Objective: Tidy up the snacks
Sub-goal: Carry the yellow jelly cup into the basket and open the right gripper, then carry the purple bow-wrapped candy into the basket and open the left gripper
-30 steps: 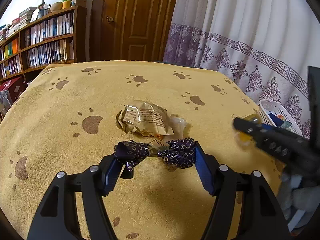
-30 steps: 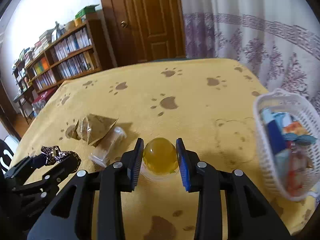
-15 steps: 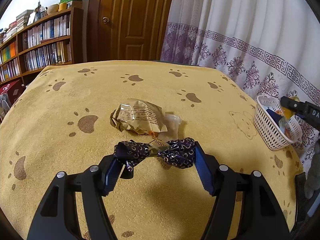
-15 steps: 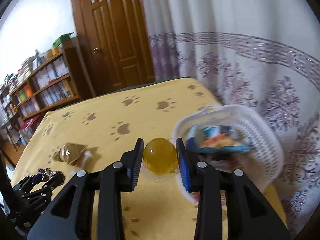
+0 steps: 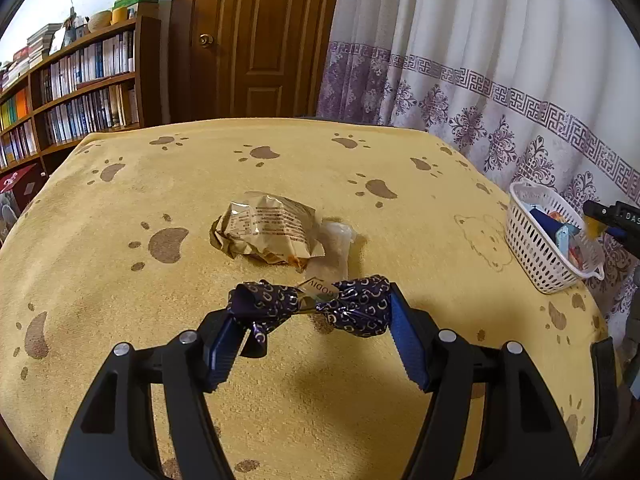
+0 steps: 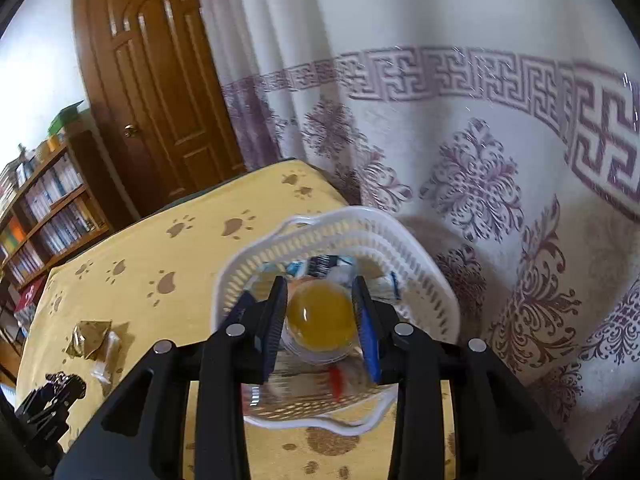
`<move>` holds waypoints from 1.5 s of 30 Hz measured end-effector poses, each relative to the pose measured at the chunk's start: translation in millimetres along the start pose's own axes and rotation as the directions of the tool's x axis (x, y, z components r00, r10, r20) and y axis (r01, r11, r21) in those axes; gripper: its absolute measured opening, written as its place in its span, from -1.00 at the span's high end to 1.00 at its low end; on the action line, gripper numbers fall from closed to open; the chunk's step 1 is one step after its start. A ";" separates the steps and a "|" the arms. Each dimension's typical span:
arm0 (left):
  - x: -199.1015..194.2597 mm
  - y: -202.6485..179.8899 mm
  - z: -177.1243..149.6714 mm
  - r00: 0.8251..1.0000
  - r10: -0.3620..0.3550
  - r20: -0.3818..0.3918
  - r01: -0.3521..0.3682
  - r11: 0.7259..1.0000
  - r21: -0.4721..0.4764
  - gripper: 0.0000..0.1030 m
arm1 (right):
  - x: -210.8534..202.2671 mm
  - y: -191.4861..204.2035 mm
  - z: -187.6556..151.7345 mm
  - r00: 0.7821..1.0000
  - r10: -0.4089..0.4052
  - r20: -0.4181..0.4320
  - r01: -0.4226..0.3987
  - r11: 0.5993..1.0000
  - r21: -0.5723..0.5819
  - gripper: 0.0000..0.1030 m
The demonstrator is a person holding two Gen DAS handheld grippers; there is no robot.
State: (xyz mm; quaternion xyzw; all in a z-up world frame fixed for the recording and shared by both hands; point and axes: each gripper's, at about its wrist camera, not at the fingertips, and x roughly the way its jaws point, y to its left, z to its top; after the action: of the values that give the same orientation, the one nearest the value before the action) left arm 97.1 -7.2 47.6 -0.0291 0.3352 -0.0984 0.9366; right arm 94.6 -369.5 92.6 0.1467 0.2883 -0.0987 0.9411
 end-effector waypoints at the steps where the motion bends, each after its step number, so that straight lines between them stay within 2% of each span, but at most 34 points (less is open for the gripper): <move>1: 0.0 -0.7 -0.3 1.000 -0.001 0.000 0.001 1.000 0.002 -0.30 | 0.4 -1.8 -0.1 1.000 -0.003 0.000 0.003 1.000 0.003 0.33; 15: 1.1 -2.1 -0.8 1.000 -0.002 -0.003 0.002 1.000 0.006 -0.30 | -14.8 -8.2 -10.6 1.000 0.006 0.019 -0.007 0.999 0.035 0.32; 22: 1.0 -4.3 -1.7 1.000 -0.001 0.001 0.001 1.000 0.012 -0.30 | -41.5 -14.1 -30.2 0.997 -0.022 0.079 0.019 0.999 0.044 0.30; 24: 1.0 -4.5 -1.5 1.000 -0.003 0.002 0.003 1.000 0.011 -0.30 | -50.0 -14.3 -37.7 0.995 -0.018 0.096 0.013 0.999 0.048 0.13; 29: -0.5 -7.5 0.2 1.000 -0.022 -0.009 0.022 1.000 -0.010 -0.30 | -63.3 -14.2 -56.1 0.992 -0.013 0.122 0.006 0.998 0.056 -0.09; 35: -7.9 -25.0 2.6 0.999 -0.033 -0.012 0.033 0.999 0.001 -0.30 | -54.9 -14.0 -83.3 0.998 0.030 0.055 -0.034 0.997 0.069 -0.12; 45: -14.0 -81.1 26.5 0.997 -0.078 0.002 0.078 0.993 0.094 -0.30 | -41.3 -11.0 -114.0 0.997 0.076 -0.019 -0.075 0.995 0.067 -0.12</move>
State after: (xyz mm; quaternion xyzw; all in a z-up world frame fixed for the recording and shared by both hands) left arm 89.9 -84.1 86.5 0.0016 0.3260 -0.1504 0.9333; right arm -0.6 -337.7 23.6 0.1898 0.2893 -0.0710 0.9355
